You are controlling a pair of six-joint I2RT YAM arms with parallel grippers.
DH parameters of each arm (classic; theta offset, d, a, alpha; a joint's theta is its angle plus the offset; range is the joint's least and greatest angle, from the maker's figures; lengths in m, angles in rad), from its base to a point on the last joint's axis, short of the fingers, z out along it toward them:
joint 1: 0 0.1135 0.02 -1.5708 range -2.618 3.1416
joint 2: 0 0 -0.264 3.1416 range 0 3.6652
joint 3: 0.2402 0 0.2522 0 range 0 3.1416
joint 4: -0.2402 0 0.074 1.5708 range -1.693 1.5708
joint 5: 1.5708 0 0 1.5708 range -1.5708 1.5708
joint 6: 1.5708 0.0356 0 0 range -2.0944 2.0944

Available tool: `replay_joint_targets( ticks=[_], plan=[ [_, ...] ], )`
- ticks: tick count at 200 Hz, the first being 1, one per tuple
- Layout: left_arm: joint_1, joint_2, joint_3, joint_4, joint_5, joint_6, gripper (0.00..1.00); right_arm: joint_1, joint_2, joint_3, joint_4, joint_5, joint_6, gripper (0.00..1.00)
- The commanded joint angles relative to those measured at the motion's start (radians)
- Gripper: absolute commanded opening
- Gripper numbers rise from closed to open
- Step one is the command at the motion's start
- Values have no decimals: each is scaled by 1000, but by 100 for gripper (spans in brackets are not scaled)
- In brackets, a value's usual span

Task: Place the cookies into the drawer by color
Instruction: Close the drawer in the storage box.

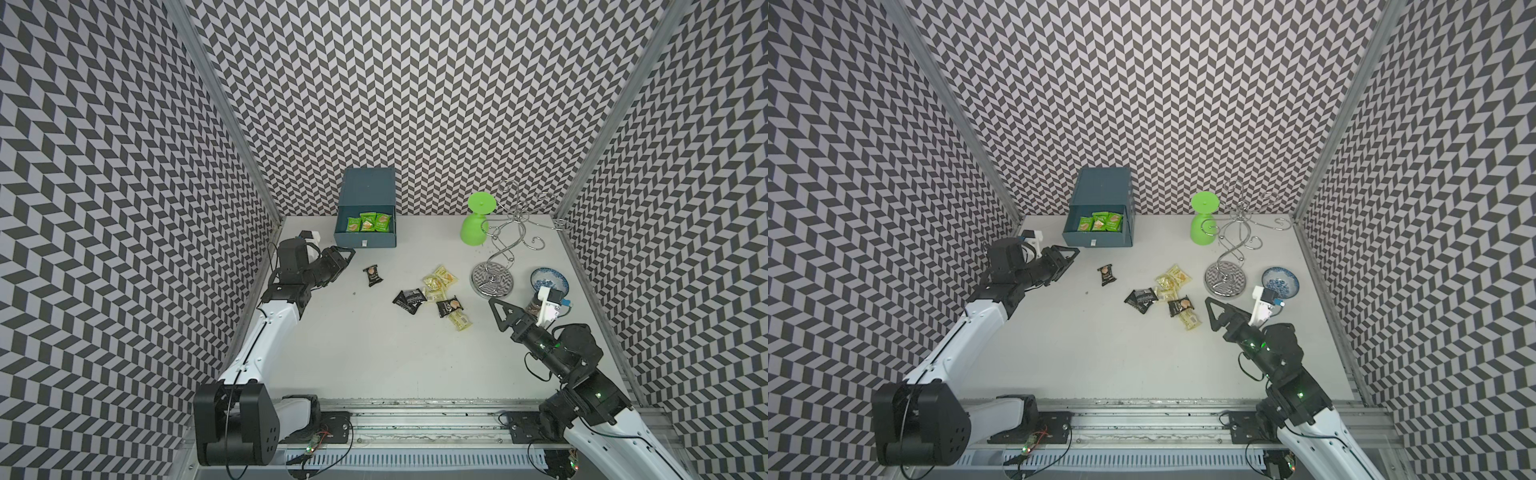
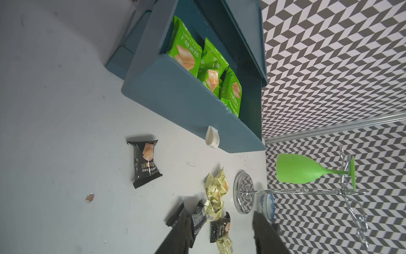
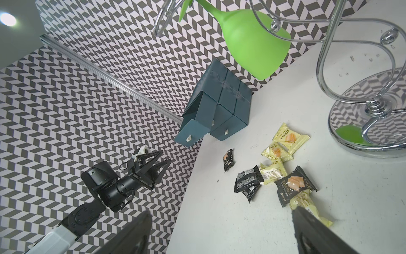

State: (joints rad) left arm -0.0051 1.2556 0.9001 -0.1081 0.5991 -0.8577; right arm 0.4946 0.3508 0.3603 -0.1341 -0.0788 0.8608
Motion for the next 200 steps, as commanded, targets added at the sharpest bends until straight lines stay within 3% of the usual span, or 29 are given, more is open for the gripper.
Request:
replay_joint_targets(
  ticks=[1, 30, 98, 200],
  plan=[
    [5, 55, -14, 197, 136, -93, 49, 3, 1, 8, 48, -5, -7, 100],
    [5, 132, -22, 342, 189, -145, 50, 3, -3, 11, 44, -4, -3, 100],
    [10, 262, 20, 403, 150, -138, 58, 3, -22, 23, 19, 11, -8, 100],
    [7, 462, 110, 613, 184, -215, 31, 3, -32, 32, 1, 18, -8, 100]
  ],
)
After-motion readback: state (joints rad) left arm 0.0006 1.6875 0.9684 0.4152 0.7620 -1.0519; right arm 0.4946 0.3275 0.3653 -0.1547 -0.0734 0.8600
